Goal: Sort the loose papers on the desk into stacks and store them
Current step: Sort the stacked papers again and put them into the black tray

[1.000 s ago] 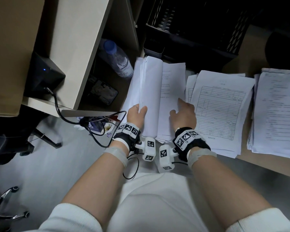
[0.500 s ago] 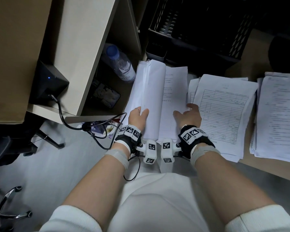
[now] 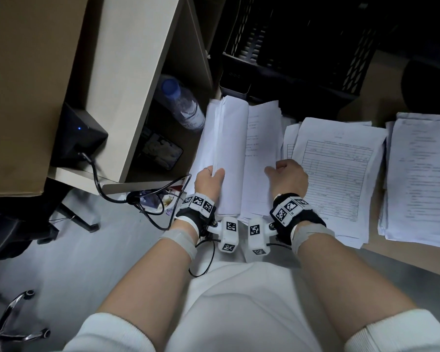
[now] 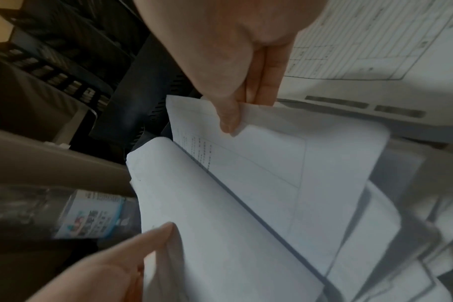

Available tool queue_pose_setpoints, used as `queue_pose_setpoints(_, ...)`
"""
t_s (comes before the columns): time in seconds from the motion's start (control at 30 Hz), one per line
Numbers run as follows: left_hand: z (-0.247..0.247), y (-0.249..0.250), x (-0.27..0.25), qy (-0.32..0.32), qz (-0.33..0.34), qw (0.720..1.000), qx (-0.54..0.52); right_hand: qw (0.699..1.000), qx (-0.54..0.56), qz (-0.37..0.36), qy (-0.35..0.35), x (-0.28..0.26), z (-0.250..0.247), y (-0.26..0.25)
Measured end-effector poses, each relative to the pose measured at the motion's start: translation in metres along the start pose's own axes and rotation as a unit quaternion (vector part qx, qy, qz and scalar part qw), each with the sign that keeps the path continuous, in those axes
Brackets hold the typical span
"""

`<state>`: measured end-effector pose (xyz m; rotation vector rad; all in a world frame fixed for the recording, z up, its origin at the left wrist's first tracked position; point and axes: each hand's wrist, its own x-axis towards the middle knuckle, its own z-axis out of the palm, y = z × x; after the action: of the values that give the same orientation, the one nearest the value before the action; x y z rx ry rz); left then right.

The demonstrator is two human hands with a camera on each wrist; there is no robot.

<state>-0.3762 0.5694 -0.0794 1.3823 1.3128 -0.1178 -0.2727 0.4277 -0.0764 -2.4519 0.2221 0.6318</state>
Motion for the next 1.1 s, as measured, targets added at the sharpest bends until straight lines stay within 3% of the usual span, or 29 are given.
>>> queue_pose_setpoints(0.23, 0.006, 0.003, -0.002, 0.003, -0.005, 1.0, 0.021, 0.989, -0.087, -0.112, -0.032, -0.011, 0.003, -0.001)
queue_pose_setpoints(0.37, 0.01, 0.003, -0.001, -0.037, 0.008, 0.998, 0.049, 0.968, -0.127, -0.214, 0.021, -0.013, 0.013, -0.003)
queue_pose_setpoints(0.43, 0.013, 0.001, 0.004, -0.072, -0.013, 0.996, 0.054, 0.978, -0.072, -0.19, -0.055, -0.012, 0.014, -0.009)
queue_pose_setpoints(0.5, 0.017, 0.001, 0.009, -0.073, -0.033, 0.995, 0.052, 0.981, -0.014, -0.113, -0.156, -0.013, 0.015, -0.014)
queue_pose_setpoints(0.57, 0.016, 0.007, 0.008, -0.058, -0.029, 0.997, 0.051, 0.979, 0.008, -0.049, -0.199, -0.011, 0.014, -0.011)
queue_pose_setpoints(0.67, 0.009, 0.011, -0.001, -0.021, 0.011, 0.999, 0.037, 0.975, 0.046, -0.037, -0.214, -0.014, 0.005, -0.007)
queue_pose_setpoints(0.87, 0.012, 0.03, -0.052, -0.014, 0.082, 0.994, -0.07, 0.953, 0.181, -0.045, -0.238, -0.023, -0.05, -0.015)
queue_pose_setpoints(1.1, 0.102, 0.088, -0.132, -0.058, 0.166, 0.979, -0.105, 0.953, 0.236, -0.091, -0.169, 0.011, -0.162, 0.028)
